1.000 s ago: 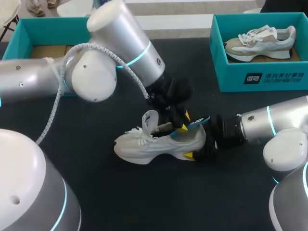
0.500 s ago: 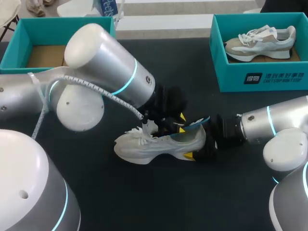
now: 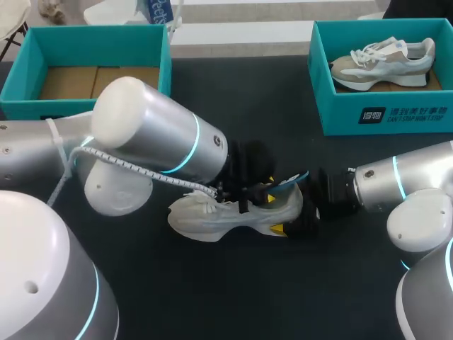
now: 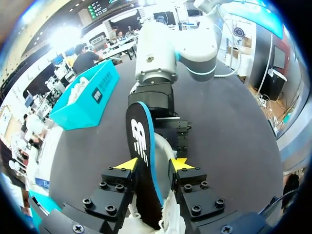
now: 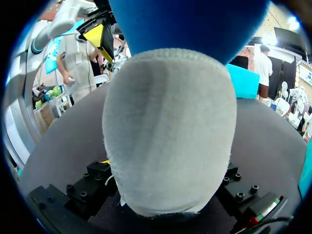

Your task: Take the shoe out of the shoebox, open the shoe tongue, remove and reinsert the insole, then place the shoe into the shoebox

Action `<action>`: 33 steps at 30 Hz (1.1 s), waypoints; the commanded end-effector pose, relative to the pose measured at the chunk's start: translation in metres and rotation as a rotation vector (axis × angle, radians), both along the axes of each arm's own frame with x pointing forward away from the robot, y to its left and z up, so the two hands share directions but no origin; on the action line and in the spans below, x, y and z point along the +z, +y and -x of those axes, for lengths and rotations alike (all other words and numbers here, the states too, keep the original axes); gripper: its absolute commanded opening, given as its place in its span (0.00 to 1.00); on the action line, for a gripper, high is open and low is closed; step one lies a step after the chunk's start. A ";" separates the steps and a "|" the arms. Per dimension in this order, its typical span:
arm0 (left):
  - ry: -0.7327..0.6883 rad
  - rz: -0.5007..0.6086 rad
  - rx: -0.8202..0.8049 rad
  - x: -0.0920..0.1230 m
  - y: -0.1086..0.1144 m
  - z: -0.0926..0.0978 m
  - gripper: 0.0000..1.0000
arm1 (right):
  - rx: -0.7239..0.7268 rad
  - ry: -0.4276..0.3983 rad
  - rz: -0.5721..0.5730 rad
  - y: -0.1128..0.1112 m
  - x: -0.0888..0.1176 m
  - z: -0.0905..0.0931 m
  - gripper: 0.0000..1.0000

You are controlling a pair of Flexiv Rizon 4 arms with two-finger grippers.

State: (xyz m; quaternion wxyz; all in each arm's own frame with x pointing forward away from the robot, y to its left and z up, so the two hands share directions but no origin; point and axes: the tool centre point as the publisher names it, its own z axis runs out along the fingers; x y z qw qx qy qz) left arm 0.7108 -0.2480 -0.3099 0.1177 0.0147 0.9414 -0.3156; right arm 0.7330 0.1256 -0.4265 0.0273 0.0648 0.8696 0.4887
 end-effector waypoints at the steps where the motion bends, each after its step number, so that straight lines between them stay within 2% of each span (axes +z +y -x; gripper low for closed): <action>1: -0.003 0.020 0.024 -0.012 -0.006 -0.004 0.38 | -0.001 0.000 0.003 0.007 -0.008 0.000 0.00; 5: -0.007 0.027 0.036 -0.016 -0.008 -0.009 0.34 | -0.001 0.000 0.003 0.007 -0.008 0.000 0.00; 11: -0.005 0.027 0.042 -0.022 -0.013 -0.016 0.37 | -0.001 0.000 0.003 0.007 -0.008 0.000 0.00; 23: -0.008 0.010 0.035 -0.033 -0.019 -0.019 0.29 | -0.001 0.000 0.003 0.007 -0.008 0.000 0.00; 25: -0.007 0.007 0.034 -0.035 -0.020 -0.019 0.20 | -0.001 0.000 0.003 0.007 -0.008 0.000 0.00; 26: -0.007 0.006 0.034 -0.035 -0.020 -0.019 0.20 | -0.001 0.000 0.003 0.007 -0.008 0.000 0.00; 27: -0.004 0.005 0.035 -0.036 -0.020 -0.019 0.05 | -0.001 0.000 0.003 0.007 -0.008 0.000 0.00; 28: -0.003 0.006 0.035 -0.036 -0.019 -0.019 0.00 | -0.001 0.000 0.003 0.007 -0.008 0.000 0.00; 33: -0.007 0.013 0.028 -0.027 -0.013 -0.014 0.00 | -0.001 0.000 0.003 0.007 -0.008 0.000 0.00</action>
